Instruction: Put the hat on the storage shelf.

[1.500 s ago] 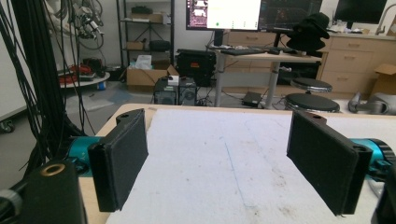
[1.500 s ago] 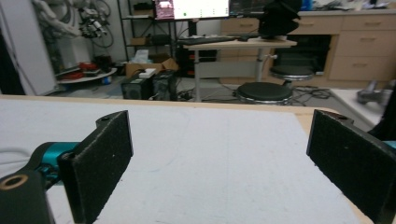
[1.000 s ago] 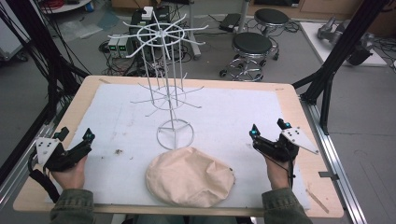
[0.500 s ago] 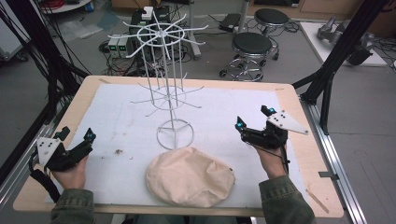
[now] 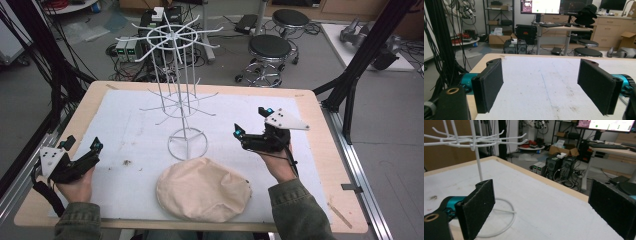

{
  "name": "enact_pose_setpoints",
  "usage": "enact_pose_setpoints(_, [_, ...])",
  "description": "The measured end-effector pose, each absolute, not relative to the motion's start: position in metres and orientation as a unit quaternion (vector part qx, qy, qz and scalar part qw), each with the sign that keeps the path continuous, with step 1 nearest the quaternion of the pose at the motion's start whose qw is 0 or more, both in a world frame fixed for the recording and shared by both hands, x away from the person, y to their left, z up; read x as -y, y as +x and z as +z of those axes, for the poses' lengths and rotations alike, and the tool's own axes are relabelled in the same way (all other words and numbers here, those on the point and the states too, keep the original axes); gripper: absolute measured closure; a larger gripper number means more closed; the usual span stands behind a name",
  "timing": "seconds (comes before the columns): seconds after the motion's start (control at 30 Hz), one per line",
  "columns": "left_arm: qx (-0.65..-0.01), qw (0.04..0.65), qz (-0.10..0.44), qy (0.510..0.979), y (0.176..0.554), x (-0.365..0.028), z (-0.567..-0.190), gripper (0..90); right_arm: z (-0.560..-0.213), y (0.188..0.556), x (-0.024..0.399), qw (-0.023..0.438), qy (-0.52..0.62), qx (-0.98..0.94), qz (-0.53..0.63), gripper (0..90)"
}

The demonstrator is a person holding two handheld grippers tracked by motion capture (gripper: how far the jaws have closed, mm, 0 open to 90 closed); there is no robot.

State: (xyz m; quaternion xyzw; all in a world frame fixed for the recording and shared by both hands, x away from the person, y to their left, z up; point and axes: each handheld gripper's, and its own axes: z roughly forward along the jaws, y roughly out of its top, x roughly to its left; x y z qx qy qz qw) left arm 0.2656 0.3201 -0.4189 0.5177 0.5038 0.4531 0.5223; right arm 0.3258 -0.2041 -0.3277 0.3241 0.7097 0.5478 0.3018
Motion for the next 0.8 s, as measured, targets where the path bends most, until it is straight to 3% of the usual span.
enact_pose_setpoints(0.4, [-0.502, 0.526, 0.452, 0.517, 0.266, -0.319, -0.419, 20.8, -0.327, 0.334, 0.174, 0.272, 0.297, -0.736, 0.544, 6.0])
enact_pose_setpoints(0.8, [-0.500, 0.528, 0.452, 0.517, 0.265, -0.319, -0.418, 20.8, -0.347, 0.336, 0.142, 0.219, 0.249, -0.789, 0.517, 6.0])
